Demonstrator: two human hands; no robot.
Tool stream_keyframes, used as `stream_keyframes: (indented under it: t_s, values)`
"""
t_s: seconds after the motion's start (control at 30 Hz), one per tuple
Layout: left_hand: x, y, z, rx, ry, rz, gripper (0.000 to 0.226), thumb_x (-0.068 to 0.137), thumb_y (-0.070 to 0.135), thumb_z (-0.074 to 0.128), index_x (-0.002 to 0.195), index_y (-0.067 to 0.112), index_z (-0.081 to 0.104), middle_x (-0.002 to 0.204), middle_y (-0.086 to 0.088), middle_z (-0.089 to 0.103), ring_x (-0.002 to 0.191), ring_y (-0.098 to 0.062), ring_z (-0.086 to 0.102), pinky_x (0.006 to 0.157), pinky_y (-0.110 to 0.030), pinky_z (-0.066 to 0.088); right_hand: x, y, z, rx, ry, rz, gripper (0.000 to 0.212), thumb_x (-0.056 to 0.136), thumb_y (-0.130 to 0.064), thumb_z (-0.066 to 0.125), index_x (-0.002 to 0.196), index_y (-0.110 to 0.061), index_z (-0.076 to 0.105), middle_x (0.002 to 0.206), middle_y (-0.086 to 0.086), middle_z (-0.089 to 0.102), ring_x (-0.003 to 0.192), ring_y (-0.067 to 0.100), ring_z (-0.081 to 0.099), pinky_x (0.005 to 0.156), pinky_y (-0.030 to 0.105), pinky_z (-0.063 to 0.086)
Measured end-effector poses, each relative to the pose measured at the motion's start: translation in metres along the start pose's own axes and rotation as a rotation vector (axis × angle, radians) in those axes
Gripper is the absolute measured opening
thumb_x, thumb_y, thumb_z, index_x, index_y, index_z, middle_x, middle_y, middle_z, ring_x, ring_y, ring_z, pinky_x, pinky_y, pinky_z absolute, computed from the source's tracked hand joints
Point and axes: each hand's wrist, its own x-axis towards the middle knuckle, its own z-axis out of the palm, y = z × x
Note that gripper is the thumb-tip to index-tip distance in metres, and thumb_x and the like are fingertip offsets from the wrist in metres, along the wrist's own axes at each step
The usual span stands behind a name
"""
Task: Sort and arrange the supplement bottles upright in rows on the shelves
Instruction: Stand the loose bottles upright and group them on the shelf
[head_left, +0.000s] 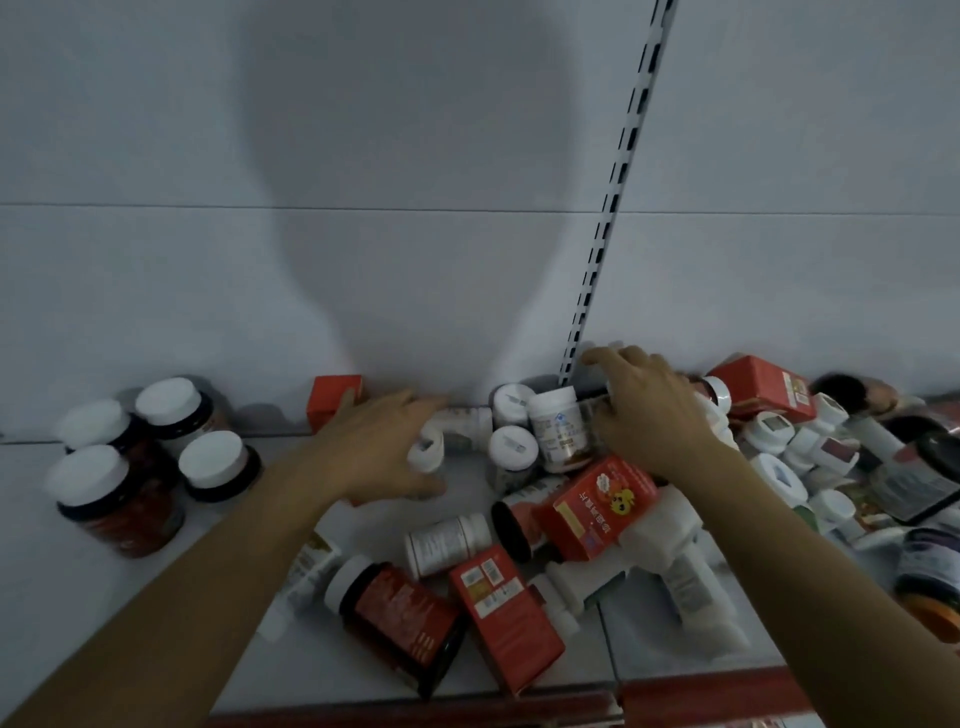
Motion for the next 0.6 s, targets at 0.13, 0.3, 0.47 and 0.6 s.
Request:
stream_keyframes:
  t_s: [0.13, 0.3, 0.47, 0.6]
  values:
    - [0.007, 0.014, -0.009, 0.006, 0.142, 0.011, 0.066, 0.092, 0.063, 0.052, 0.147, 0.029, 0.041, 0.139, 0.006, 0.053, 0.126, -0.016, 0.052, 0.106, -0.044, 0.038, -0.008, -0.008, 0.006, 0.093, 0.122, -0.140, 0.043, 0.088, -0.021, 0.060, 0.131, -0.027, 0.054, 0.133, 0.001, 0.052, 0.122, 0.024, 0.047, 0.096, 0.049, 0.046]
    - [-0.016, 0.046, -0.012, -0.135, 0.359, 0.209, 0.017, 0.092, 0.042, 0.061, 0.098, 0.027, 0.064, 0.094, 0.013, 0.062, 0.084, -0.008, 0.057, 0.072, -0.032, 0.050, -0.035, 0.003, -0.012, 0.337, -0.017, -0.459, 0.047, 0.080, -0.014, 0.062, 0.125, -0.025, 0.060, 0.123, -0.008, 0.058, 0.113, 0.011, 0.053, 0.096, 0.035, 0.049]
    - [-0.035, 0.051, -0.002, -0.215, 0.196, 0.149, 0.013, 0.092, 0.042, 0.065, 0.095, 0.030, 0.063, 0.088, 0.019, 0.060, 0.077, 0.001, 0.056, 0.066, -0.022, 0.047, -0.045, 0.028, -0.010, 0.000, -0.449, -0.607, 0.078, 0.073, -0.042, 0.070, 0.144, -0.043, 0.037, 0.141, -0.021, 0.041, 0.137, 0.004, 0.026, 0.117, 0.035, 0.023]
    - [-0.050, 0.062, 0.007, -0.182, -0.125, 0.240, 0.050, 0.081, 0.063, 0.071, 0.124, 0.042, 0.054, 0.120, 0.024, 0.055, 0.106, 0.004, 0.054, 0.089, -0.022, 0.049, -0.033, 0.044, -0.006, 0.175, -0.360, -0.503, 0.066, 0.076, -0.054, 0.078, 0.133, -0.045, 0.047, 0.126, -0.024, 0.054, 0.116, -0.004, 0.049, 0.105, 0.031, 0.043]
